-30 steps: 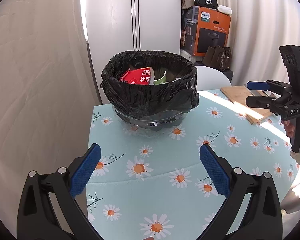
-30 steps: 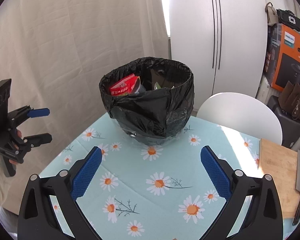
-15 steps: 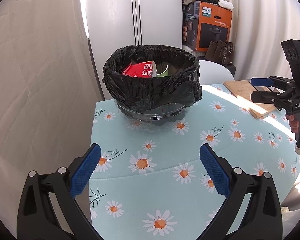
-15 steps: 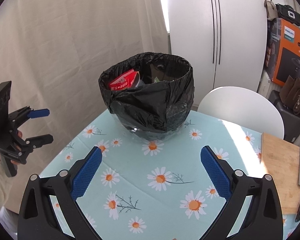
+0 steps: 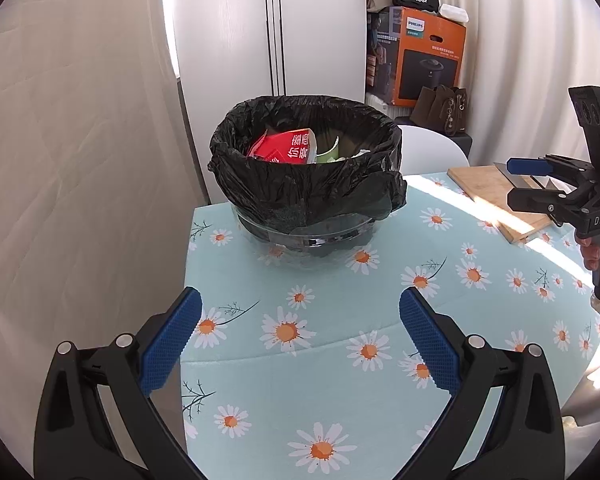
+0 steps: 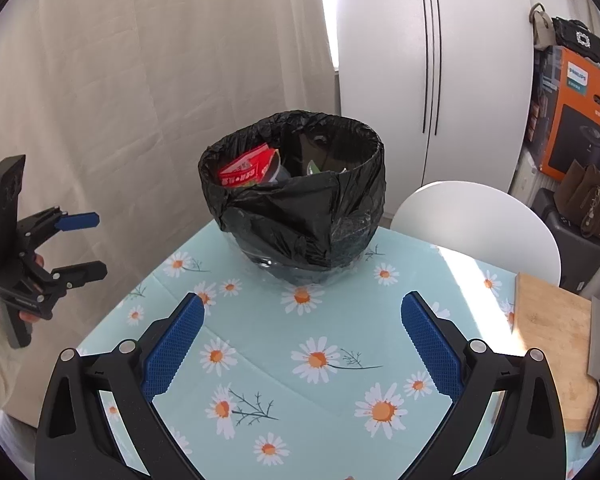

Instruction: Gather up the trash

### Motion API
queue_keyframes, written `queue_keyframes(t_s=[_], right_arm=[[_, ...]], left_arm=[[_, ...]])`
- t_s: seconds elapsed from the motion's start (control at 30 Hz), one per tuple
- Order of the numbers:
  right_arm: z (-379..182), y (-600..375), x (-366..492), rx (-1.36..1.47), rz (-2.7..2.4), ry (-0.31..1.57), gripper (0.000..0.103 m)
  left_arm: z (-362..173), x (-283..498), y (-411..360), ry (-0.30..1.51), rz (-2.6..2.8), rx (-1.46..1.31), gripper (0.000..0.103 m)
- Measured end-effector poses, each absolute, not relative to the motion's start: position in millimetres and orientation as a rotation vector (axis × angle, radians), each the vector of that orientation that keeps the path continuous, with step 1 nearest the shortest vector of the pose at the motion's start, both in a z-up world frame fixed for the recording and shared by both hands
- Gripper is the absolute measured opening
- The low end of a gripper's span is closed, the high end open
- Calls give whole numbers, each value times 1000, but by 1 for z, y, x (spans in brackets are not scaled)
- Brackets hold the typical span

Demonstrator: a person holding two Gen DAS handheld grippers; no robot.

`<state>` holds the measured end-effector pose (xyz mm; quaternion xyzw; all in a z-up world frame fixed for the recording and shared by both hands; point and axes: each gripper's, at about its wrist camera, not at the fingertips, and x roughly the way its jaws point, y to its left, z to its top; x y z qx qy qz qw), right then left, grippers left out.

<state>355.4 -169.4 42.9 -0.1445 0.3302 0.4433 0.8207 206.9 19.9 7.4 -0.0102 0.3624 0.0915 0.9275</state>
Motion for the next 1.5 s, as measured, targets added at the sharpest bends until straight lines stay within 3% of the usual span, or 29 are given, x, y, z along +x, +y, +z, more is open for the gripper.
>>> queue_keyframes(t_s=[1.5], right_arm=[[38, -174, 360, -306, 943, 710, 95]], left_arm=[[18, 224, 14, 762, 180, 1, 97]])
